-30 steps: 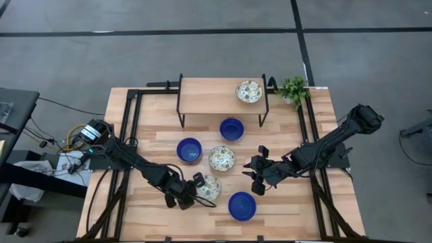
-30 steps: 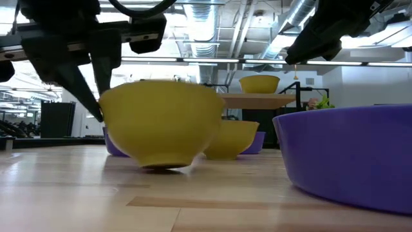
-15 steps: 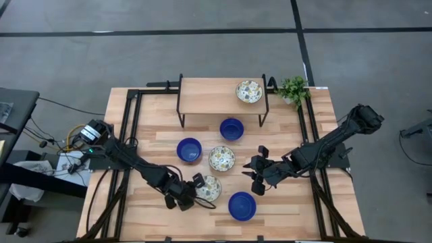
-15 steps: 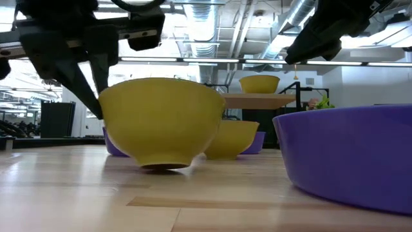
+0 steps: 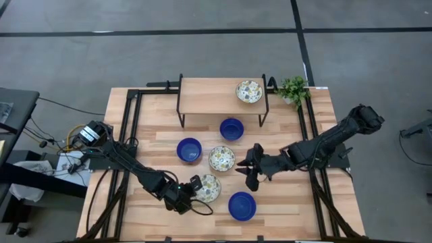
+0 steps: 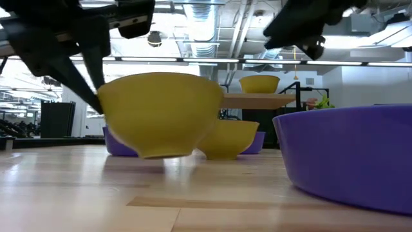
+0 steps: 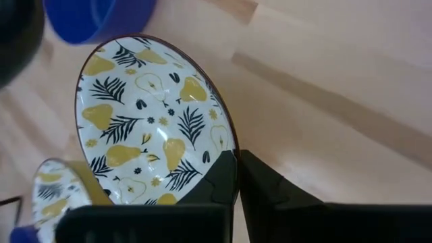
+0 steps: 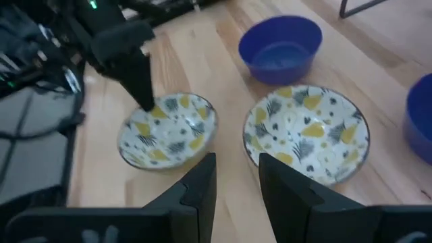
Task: Pick & Place Mini bowls
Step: Stack the bottom yellow patterned bowl on the yellow patterned bowl on the shelf
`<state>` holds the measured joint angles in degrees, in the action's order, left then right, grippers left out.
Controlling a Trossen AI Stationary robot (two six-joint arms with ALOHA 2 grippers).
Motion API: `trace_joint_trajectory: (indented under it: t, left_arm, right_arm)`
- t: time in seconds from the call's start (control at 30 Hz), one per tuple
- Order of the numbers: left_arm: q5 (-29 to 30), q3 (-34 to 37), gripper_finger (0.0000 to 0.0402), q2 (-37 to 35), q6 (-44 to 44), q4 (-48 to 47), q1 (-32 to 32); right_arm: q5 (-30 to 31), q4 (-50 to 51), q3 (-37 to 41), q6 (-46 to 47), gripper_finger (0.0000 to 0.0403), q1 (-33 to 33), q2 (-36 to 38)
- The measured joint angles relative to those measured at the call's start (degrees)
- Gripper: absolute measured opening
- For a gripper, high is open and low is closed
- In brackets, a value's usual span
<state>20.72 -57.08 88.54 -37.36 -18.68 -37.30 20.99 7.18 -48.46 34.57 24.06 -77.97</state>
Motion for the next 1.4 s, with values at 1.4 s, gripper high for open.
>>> trace_joint_trajectory:
  t: [1.4]
  left_arm:
    - [6.5,-8.5,0.0009,-0.2,-14.3,1.0,13.7]
  right_arm:
    - [-18.0,22.0,-19.6,-22.4,0.0101,-23.3,-0.1]
